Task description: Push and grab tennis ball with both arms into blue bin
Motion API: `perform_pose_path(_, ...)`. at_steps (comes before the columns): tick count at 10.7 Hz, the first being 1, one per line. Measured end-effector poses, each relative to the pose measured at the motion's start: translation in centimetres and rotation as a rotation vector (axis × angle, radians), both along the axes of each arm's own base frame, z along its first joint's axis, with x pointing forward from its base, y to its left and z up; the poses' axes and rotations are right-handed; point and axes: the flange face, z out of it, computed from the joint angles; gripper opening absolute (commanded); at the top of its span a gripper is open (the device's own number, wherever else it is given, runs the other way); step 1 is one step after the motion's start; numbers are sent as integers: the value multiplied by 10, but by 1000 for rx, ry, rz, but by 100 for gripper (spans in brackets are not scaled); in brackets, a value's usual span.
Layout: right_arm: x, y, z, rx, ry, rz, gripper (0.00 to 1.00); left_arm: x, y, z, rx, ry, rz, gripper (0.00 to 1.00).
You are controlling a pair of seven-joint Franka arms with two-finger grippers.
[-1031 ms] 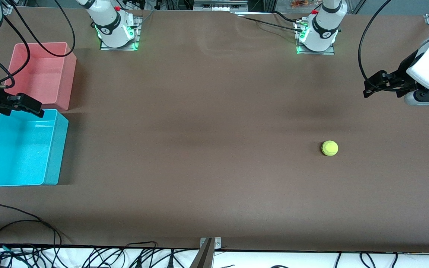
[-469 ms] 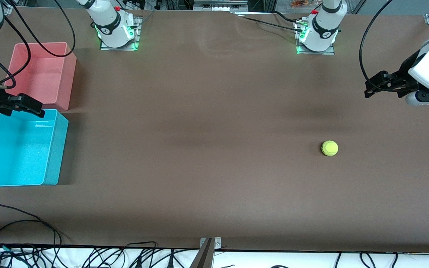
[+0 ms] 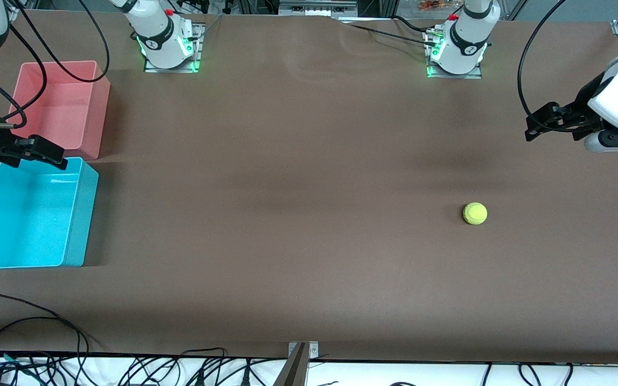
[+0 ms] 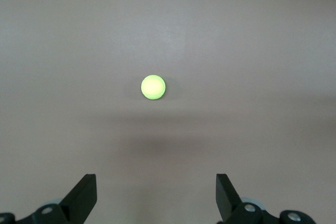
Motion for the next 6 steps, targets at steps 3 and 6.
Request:
perform_pose_path(3, 0, 0, -1, 0, 2, 0, 100, 5, 1, -1, -3, -27, 3, 100)
perform_pose_path(6, 0, 0, -4, 0, 10, 0, 100, 6, 1, -12, -2, -11, 3, 100)
